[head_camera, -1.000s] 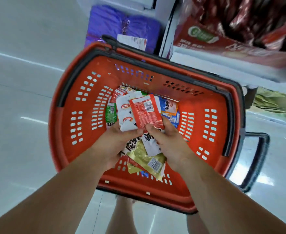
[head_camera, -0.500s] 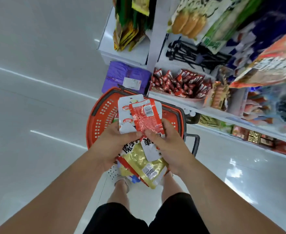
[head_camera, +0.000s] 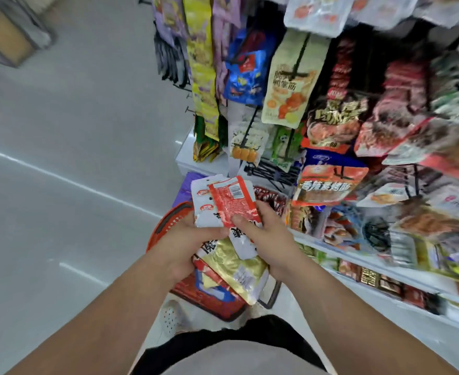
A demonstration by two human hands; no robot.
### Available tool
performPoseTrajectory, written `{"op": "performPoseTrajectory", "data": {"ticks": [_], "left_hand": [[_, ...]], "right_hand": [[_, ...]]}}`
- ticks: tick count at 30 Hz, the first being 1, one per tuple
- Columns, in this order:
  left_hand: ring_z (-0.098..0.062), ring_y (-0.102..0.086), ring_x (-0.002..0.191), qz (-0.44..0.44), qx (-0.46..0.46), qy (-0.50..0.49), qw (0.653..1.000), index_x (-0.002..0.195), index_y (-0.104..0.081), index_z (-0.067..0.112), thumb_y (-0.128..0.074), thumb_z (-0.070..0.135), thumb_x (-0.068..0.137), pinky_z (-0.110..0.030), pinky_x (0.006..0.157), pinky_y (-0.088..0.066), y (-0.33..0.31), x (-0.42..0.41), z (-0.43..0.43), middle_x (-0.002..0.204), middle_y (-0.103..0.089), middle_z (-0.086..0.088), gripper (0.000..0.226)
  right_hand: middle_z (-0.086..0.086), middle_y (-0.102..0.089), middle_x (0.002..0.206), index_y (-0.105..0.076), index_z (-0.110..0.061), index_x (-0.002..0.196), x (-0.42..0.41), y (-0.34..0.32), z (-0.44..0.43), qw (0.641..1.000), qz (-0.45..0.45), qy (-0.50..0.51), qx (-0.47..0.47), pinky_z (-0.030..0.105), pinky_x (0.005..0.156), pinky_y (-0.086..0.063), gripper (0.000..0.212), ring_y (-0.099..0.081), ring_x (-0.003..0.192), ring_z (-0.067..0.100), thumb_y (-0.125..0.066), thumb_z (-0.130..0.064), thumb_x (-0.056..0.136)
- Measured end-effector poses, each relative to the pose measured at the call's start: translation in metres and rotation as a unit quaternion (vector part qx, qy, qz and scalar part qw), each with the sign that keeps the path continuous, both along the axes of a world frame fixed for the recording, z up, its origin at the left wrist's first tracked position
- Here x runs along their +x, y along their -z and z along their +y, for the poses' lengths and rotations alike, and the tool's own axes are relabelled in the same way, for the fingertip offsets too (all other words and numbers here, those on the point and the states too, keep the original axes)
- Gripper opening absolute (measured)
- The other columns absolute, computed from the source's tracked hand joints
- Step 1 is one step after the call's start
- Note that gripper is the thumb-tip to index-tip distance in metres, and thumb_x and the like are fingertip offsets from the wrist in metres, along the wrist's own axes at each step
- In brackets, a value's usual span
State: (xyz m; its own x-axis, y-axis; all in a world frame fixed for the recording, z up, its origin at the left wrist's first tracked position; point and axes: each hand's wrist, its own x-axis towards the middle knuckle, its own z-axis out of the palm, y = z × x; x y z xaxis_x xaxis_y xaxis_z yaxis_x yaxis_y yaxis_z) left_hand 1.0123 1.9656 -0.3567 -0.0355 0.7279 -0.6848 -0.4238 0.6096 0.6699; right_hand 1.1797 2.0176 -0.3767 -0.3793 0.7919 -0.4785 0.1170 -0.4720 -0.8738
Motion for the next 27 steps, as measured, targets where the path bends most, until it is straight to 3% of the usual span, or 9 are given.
{"op": "performPoseTrajectory", "data": {"ticks": [3,7,10,14,17,20,22,24,27], "left_hand": [[-0.044,-0.072,0.109,0.014,0.033,-0.035,0.999,0.125,-0.068,0.007,-0.073,-0.011,0.079,-0.06,0.099,-0.055,-0.026,0.009,0.007,0.121,-0.074,-0.023,0.05],[-0.039,-0.076,0.096,0.02,0.065,-0.07,0.995,0.127,-0.066,0.006,-0.076,-0.006,0.067,-0.048,0.076,-0.063,-0.05,0.013,0.008,0.115,-0.076,-0.022,0.062],[-0.041,-0.075,0.098,0.025,0.072,-0.077,0.994,0.128,-0.065,0.005,-0.082,-0.009,0.062,-0.05,0.079,-0.062,-0.063,0.001,0.01,0.114,-0.076,-0.022,0.07],[-0.039,-0.075,0.098,0.078,0.1,-0.084,0.988,0.125,-0.065,0.008,-0.079,-0.011,0.076,-0.052,0.083,-0.061,-0.079,-0.019,0.023,0.112,-0.077,-0.019,0.054],[-0.036,-0.076,0.098,0.104,0.134,-0.082,0.982,0.122,-0.065,0.012,-0.075,-0.014,0.08,-0.052,0.086,-0.061,-0.093,-0.032,0.036,0.109,-0.079,-0.014,0.05],[-0.035,-0.076,0.098,0.103,0.159,-0.075,0.979,0.12,-0.064,0.017,-0.077,-0.012,0.08,-0.054,0.088,-0.06,-0.108,-0.049,0.049,0.106,-0.08,-0.01,0.051],[-0.03,-0.077,0.094,0.104,0.178,-0.059,0.977,0.118,-0.066,0.018,-0.077,-0.012,0.08,-0.049,0.085,-0.061,-0.116,-0.058,0.058,0.106,-0.08,-0.009,0.049],[-0.029,-0.076,0.097,0.101,0.194,-0.042,0.975,0.114,-0.067,0.023,-0.078,-0.01,0.08,-0.051,0.089,-0.059,-0.124,-0.064,0.067,0.105,-0.081,-0.005,0.049],[-0.027,-0.075,0.103,0.093,0.218,-0.015,0.971,0.116,-0.066,0.024,-0.08,-0.007,0.08,-0.052,0.096,-0.056,-0.139,-0.064,0.078,0.103,-0.081,0.001,0.049]], "right_hand": [[-0.021,-0.069,0.117,-0.052,-0.039,0.132,0.007,-0.032,0.017,0.999,0.007,-0.011,0.043,0.016,0.076,-0.058,0.048,-0.069,0.105,0.0,-0.077,-0.031,0.092],[-0.011,-0.069,0.119,-0.037,-0.047,0.142,0.011,-0.062,0.024,0.997,0.022,-0.005,0.074,0.03,0.082,-0.06,0.071,-0.073,0.097,0.003,-0.081,-0.03,0.089],[-0.006,-0.071,0.115,-0.047,-0.045,0.125,0.011,-0.079,0.026,0.991,-0.011,0.014,0.133,0.04,0.083,-0.06,0.05,-0.072,0.096,0.011,-0.079,-0.034,0.089],[-0.016,-0.068,0.096,-0.067,-0.027,0.101,0.002,-0.099,0.023,0.98,-0.059,0.039,0.185,0.019,0.061,-0.05,0.006,-0.062,0.073,0.0,-0.067,-0.021,0.1],[-0.018,-0.073,0.11,-0.077,-0.03,0.104,-0.003,-0.122,0.021,0.982,-0.067,0.068,0.161,0.018,0.076,-0.056,0.04,-0.066,0.102,-0.002,-0.045,-0.007,0.107],[-0.02,-0.072,0.123,-0.074,-0.046,0.117,0.0,-0.149,0.02,0.979,-0.078,0.05,0.179,0.032,0.095,-0.058,0.067,-0.066,0.115,0.006,-0.035,0.006,0.1],[-0.029,-0.071,0.116,-0.07,-0.056,0.117,0.003,-0.164,0.018,0.965,-0.122,0.035,0.231,0.043,0.09,-0.061,0.066,-0.067,0.103,0.016,-0.047,0.004,0.1],[-0.031,-0.073,0.102,-0.074,-0.051,0.109,0.002,-0.176,0.017,0.949,-0.149,0.065,0.27,0.046,0.076,-0.064,0.044,-0.069,0.094,0.021,-0.07,-0.01,0.097],[-0.005,-0.066,0.067,-0.079,-0.037,0.087,-0.003,-0.194,0.015,0.93,-0.151,0.171,0.287,0.052,0.062,-0.062,0.018,-0.067,0.073,0.033,-0.085,-0.02,0.085]]}}
